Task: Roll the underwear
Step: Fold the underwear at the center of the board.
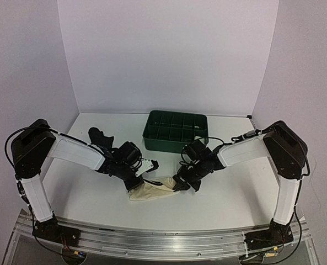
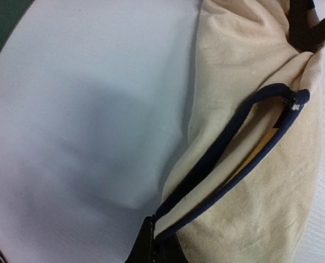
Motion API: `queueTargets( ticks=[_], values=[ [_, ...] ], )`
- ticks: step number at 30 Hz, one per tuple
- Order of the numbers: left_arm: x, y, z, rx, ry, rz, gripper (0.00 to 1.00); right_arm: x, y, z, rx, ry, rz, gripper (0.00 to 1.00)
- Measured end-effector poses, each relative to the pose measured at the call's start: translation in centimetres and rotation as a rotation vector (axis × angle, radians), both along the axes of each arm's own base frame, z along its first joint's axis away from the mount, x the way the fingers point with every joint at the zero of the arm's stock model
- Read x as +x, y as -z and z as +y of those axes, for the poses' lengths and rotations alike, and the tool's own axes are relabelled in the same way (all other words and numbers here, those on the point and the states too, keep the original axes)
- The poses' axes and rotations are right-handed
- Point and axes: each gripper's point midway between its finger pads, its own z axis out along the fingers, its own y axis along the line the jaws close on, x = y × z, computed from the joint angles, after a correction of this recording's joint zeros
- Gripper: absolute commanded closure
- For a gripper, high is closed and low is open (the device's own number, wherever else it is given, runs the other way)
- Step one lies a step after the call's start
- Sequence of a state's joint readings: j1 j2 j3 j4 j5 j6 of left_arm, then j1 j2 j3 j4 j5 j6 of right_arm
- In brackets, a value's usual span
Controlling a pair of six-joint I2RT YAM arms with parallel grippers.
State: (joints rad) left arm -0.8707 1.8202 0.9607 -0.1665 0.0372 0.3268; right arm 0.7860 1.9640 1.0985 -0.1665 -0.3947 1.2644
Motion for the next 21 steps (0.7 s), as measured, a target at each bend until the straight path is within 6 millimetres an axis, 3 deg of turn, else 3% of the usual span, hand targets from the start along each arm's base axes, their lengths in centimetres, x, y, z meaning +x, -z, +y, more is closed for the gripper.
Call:
queueTargets(
  ticks=[3, 7, 11, 14, 17, 19, 21],
  values=[
    [0.0, 0.0, 0.0, 0.008, 0.021, -0.008, 0.55, 0.0, 0.0, 0.0, 0.001, 0.001, 0.0, 1.0],
    [-0.3, -0.9, 0.0, 0.015, 0.071, 0.004, 0.42, 0.0, 0.1, 0.0, 0.005, 0.009, 0.002, 1.0],
    [-1.4, -3.4, -1.0, -0.021, 0.184, 0.043, 0.42, 0.0, 0.1, 0.0, 0.006, 0.018, 0.007, 1.0],
    [-1.9, -6.9, -3.5, -0.113, 0.268, 0.068, 0.51, 0.1, 0.1, 0.1, 0.006, 0.024, 0.01, 1.0],
    [-1.6, -10.3, -6.3, -0.206, 0.309, 0.066, 0.51, 0.1, 0.1, 0.1, 0.005, 0.033, 0.015, 1.0],
    [-1.5, -11.1, -8.0, -0.238, 0.327, 0.072, 0.47, 0.1, 0.1, 0.1, 0.005, 0.038, 0.019, 1.0],
    [-2.0, -10.2, -9.5, -0.24, 0.358, 0.086, 0.43, 0.1, 0.0, 0.1, 0.005, 0.044, 0.024, 1.0]
  ],
)
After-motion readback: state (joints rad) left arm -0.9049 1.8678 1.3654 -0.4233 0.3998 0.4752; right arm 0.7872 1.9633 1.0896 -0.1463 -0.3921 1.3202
